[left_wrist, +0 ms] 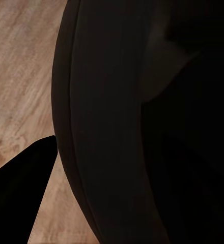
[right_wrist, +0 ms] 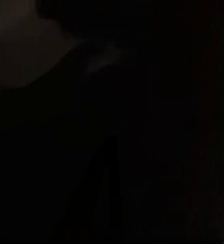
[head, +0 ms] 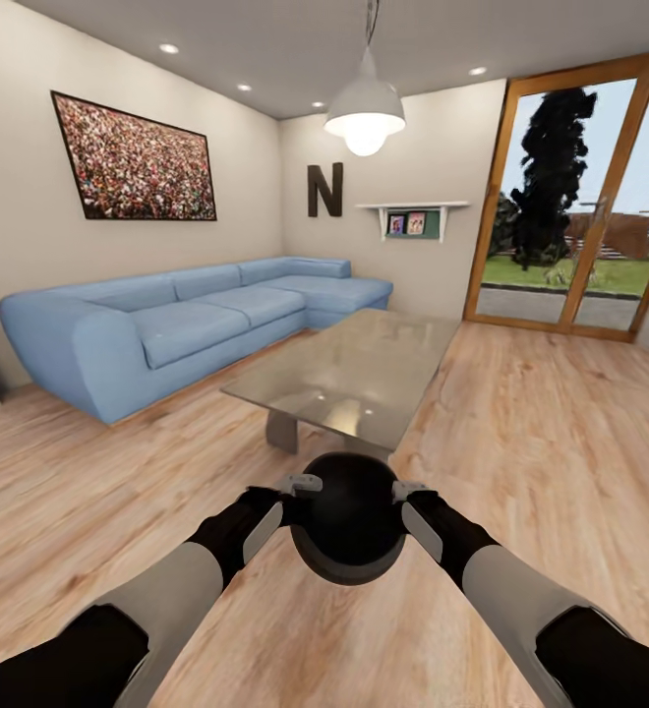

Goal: Place each of the two pumpkins and all three candles from the living room inside a cabinet in the living room (use any cabinet), then make sure every cabinet is closed, and position the cauldron so it is next to a table in the living room.

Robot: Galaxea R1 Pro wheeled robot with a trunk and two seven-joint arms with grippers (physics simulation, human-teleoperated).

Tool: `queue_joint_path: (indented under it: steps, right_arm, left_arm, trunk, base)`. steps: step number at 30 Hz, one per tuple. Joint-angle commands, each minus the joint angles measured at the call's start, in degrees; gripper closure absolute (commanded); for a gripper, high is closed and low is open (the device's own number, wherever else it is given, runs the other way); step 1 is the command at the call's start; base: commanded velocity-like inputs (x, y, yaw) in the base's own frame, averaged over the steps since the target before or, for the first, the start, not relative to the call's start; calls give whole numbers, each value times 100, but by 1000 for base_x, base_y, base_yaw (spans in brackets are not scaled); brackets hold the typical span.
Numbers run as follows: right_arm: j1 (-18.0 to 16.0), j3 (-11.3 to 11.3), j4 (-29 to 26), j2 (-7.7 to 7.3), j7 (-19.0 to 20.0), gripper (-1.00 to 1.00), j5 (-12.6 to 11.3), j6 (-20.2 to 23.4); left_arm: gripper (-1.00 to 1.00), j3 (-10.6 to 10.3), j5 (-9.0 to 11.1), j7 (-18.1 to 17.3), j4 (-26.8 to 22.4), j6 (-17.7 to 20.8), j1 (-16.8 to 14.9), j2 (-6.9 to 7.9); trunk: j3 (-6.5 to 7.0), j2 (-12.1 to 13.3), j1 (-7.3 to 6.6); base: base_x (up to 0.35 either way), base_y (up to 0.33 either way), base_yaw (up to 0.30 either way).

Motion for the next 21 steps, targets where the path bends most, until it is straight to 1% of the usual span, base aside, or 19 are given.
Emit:
queue_joint_path:
  steps: [1,5,17,21]
  right_arm:
    - [-8,-10,11,-34,-60,100,91,45]
    - [-8,-10,11,-34,-60,100,91,46]
    - [-8,-10,11,-34,-51,100,91,45]
    - [-8,-10,11,-34,-57,100,91,45]
  left_arm:
    - [100,-104,120,34,-94,-84,-3,8]
    - [100,-104,120,34,-94,-84,-3,8]
    - [100,-104,120,34,-93,-84,-3,8]
    - [100,-104,120,34,-94,-84,-3,8]
  trunk:
    - [1,-3,-2]
    - [22,-3,-2]
    - [27,-3,-2]
    - [28,-3,-2]
  base:
    - [0,281,-260]
    - [0,286,-185]
    - [0,289,-17]
    - [0,289,-167]
